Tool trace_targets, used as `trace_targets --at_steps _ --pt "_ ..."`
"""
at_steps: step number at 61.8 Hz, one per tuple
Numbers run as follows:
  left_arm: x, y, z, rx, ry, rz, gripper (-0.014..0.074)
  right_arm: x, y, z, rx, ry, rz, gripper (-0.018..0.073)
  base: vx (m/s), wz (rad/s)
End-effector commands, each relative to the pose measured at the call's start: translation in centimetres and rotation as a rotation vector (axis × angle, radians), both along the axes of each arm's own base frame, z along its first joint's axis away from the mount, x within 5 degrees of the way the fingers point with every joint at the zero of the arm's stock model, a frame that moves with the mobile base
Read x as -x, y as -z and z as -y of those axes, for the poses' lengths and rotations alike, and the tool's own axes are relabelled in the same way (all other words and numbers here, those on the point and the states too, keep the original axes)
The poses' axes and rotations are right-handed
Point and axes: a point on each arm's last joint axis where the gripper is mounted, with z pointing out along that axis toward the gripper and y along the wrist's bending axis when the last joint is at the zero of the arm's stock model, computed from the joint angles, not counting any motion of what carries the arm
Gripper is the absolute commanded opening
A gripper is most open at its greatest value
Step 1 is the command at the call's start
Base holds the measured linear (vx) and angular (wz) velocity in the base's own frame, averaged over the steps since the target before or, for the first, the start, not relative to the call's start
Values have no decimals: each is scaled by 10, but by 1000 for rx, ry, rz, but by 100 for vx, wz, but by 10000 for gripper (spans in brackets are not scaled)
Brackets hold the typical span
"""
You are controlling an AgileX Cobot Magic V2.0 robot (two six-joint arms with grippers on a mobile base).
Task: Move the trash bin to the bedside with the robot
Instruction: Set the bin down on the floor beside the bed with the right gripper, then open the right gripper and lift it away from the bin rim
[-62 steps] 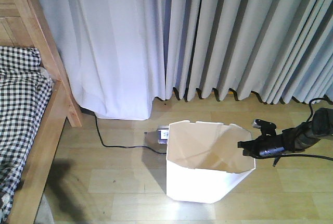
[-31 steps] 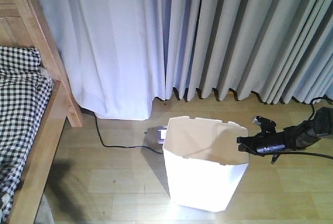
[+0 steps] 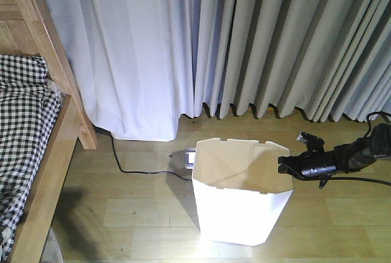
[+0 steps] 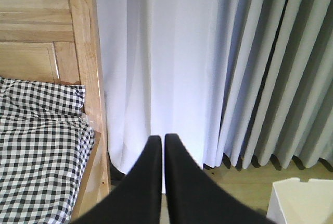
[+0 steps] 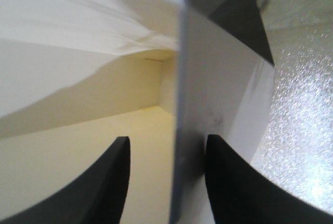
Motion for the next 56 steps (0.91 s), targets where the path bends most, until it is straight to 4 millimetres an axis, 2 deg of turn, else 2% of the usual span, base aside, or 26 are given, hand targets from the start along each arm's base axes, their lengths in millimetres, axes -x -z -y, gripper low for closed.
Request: trace_targets --at_steps 1,19,25,31,45,56 --pt "-1 2 0 17 2 55 -6 -29 -47 6 -7 -26 99 326 0 0" --pt "-1 2 0 17 2 55 -6 -27 -84 22 189 -9 110 326 0 0" --pt "-1 2 0 17 2 55 -6 -24 -103 23 220 -19 115 326 0 0" --pt "-1 2 0 17 2 55 -6 -19 -131 25 264 -34 133 326 0 0" --pt "-1 2 0 17 2 55 -6 -4 -233 31 436 -36 259 326 0 0" --pt "-1 2 0 17 2 55 -6 15 -341 23 492 -61 466 324 0 0"
